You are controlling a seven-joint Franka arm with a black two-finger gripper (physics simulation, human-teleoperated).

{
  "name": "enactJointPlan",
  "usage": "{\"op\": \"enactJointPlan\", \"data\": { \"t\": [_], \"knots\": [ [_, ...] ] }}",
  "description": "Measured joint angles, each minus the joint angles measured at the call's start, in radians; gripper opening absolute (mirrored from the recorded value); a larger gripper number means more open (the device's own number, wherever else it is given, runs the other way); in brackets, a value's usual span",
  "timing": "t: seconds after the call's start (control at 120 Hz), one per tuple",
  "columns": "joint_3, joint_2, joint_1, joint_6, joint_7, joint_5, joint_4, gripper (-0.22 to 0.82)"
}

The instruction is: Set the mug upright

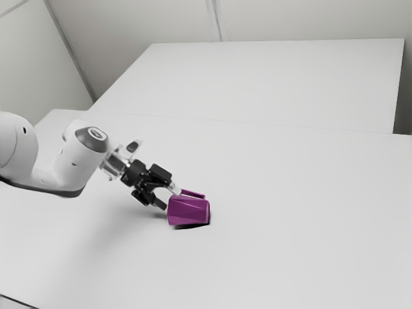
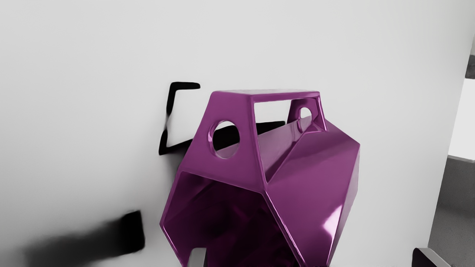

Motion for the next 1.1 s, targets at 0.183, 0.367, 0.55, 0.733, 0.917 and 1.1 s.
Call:
{"op": "enactJointPlan", "data": {
  "t": [0.183,0.367,0.55,0.733,0.917,1.1],
  "knots": [
    [0.000,0.040,0.007,-0.052,0.064,-0.101,0.003,0.54],
    [0.000,0.063,0.018,-0.077,0.111,-0.150,0.006,0.26],
    [0.000,0.076,0.022,-0.097,0.149,-0.160,0.010,0.01],
    [0.000,0.067,0.020,-0.106,0.179,-0.161,0.011,-0.11],
    [-0.002,0.034,0.013,-0.107,0.199,-0.153,0.010,-0.15],
    [-0.039,-0.027,0.007,-0.100,0.199,-0.050,0.042,-0.16]
  ]
}}
